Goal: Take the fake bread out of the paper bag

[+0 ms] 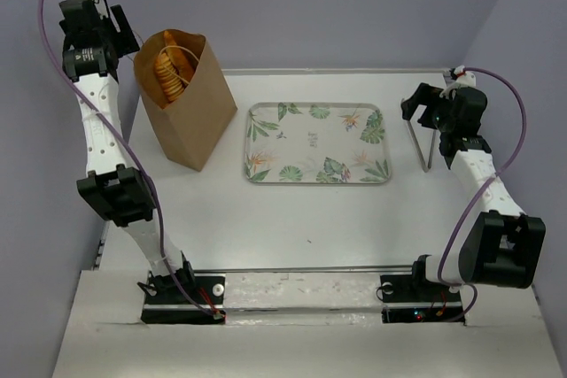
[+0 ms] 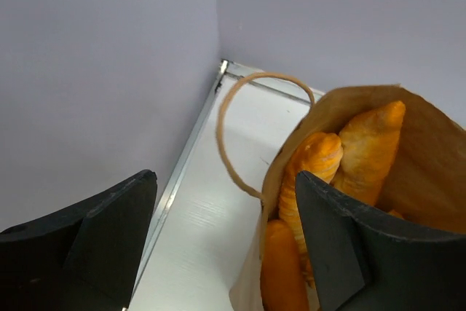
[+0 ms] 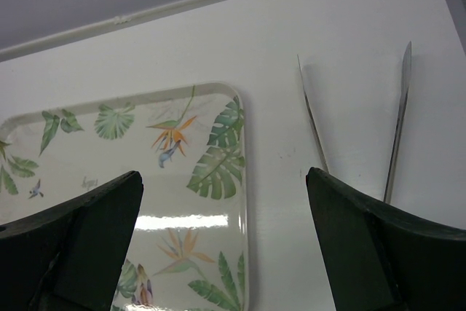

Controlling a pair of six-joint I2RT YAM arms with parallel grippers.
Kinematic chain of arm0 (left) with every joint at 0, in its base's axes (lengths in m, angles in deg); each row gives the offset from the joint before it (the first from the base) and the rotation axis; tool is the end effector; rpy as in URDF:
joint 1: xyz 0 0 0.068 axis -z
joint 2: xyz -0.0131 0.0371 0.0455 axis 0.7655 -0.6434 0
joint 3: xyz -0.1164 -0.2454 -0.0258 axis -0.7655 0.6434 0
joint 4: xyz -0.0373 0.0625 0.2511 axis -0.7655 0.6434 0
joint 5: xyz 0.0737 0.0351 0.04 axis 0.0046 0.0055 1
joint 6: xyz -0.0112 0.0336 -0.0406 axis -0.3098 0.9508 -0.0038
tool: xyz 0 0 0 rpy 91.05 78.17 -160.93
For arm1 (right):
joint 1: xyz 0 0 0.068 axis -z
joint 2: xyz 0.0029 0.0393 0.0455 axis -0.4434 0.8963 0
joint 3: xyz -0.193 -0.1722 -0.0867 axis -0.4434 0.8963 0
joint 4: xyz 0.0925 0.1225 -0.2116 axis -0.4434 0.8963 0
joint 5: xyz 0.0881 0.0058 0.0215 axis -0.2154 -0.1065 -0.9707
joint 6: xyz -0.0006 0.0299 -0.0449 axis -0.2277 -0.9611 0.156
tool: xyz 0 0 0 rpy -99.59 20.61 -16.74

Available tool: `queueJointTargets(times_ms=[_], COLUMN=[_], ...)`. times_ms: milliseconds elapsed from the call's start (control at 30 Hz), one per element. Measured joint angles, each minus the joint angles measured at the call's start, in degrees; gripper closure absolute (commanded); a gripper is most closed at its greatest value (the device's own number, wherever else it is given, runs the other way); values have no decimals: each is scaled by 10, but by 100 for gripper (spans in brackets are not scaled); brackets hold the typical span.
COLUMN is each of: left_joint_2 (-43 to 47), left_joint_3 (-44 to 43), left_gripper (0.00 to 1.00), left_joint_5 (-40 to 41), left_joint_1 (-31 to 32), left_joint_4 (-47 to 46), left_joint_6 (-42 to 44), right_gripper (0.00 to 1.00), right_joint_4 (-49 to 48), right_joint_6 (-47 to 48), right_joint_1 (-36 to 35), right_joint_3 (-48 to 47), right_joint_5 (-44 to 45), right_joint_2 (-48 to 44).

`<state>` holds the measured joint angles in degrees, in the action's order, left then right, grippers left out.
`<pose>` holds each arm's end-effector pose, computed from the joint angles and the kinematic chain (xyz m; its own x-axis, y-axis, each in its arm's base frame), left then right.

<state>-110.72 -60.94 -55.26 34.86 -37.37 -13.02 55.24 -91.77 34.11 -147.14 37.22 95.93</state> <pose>0.3884 0.1066 0.4881 -0.2059 -0.0833 -0.9750 -0.3122 0.9499 -0.0153 0.3121 -0.0350 0.3113 -0.3127 0.2476 -0.9170 -0.0033 0.9651 0.2617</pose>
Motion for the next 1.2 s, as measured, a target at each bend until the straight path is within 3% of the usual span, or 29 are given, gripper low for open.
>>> queueJointTargets(times_ms=[167, 500, 533, 567, 667, 733, 767, 833, 1200], left_joint_2=[-14, 2, -1, -3, -9, -10, -10, -4, 90], left_joint_3=[28, 141, 141, 141, 141, 144, 149, 169, 250], left_gripper=[12, 18, 26, 26, 55, 69, 85, 100, 100], left_joint_5=[-56, -41, -41, -42, -53, -71, -78, -95, -127], left_joint_1=[2, 2, 2, 2, 2, 2, 3, 3, 4], left_joint_4=[-9, -28, -34, -41, -62, -74, -80, -97, -72], left_joint_6=[29, 67, 69, 71, 73, 71, 70, 68, -6], right_gripper=[0, 0, 0, 0, 0, 0, 0, 0, 0], right_joint_4=[3, 28, 45, 56, 102, 118, 134, 151, 192], right_joint_6=[3, 13, 17, 19, 34, 42, 48, 55, 151], right_joint_1=[0, 0, 0, 0, 0, 2, 6, 13, 35], right_joint_3=[0, 5, -5, -12, -64, -72, -74, -76, -84], right_joint_5=[11, 29, 37, 43, 88, 108, 126, 139, 169], right_joint_2=[-3, -12, 0, 5, 75, 97, 113, 132, 232])
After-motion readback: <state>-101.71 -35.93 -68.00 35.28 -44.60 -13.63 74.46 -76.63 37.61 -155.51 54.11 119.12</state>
